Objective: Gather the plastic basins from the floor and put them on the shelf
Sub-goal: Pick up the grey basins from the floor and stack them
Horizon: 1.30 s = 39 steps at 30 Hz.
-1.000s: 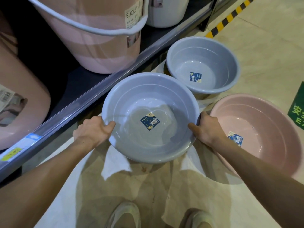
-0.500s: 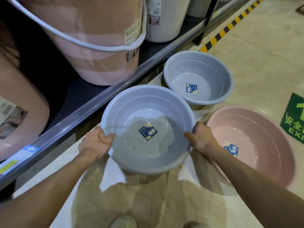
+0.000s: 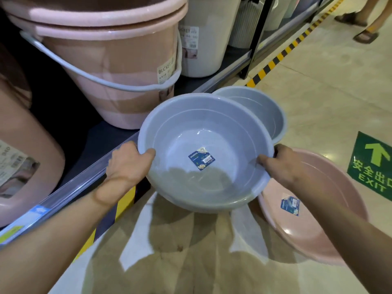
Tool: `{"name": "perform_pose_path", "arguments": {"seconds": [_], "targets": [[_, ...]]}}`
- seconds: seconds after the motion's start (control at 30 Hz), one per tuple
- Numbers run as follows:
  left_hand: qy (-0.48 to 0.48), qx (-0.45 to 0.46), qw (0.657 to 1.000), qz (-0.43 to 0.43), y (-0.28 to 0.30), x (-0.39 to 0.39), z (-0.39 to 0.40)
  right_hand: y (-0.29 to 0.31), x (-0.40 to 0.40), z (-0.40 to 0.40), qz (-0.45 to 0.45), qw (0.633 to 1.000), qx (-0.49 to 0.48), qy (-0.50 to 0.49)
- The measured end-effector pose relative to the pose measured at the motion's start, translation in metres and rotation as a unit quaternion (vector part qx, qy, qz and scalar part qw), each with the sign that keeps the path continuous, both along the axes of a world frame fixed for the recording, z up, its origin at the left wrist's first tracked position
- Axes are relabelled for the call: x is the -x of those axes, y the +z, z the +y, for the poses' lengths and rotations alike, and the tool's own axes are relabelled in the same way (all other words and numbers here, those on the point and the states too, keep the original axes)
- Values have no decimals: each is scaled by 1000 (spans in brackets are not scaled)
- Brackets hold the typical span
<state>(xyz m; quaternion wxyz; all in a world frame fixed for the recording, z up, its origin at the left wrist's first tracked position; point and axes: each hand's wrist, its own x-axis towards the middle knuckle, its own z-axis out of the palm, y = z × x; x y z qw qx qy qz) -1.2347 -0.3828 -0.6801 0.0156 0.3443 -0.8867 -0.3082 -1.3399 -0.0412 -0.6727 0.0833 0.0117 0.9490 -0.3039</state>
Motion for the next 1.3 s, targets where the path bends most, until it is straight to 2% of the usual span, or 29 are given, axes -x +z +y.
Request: {"name": "perform_pose_path", "arguments": {"seconds": [0.07, 0.2, 0.37, 0.6, 0.77, 0.93, 1.3], "targets": [[-6, -13, 1000, 17, 23, 16, 6, 17, 9, 7, 9, 1000, -1, -19], [-44, -115, 989, 76, 61, 52, 20, 46, 30, 19, 30, 997, 5, -67], [-69, -91, 988, 109, 94, 97, 32, 79, 62, 31, 66, 991, 33, -110], [-109, -138, 978, 116, 127, 159, 45, 106, 104, 45, 92, 977, 100, -163], [-85, -161, 976, 122, 108, 199, 62, 99, 138, 59, 86, 972, 126, -179], [-77, -150, 981, 100, 71, 234, 76, 67, 169, 71, 66, 974, 109, -187], [-77, -50, 996, 9, -20, 278, 87, -36, 205, 81, 22, 983, 41, -180]]}}
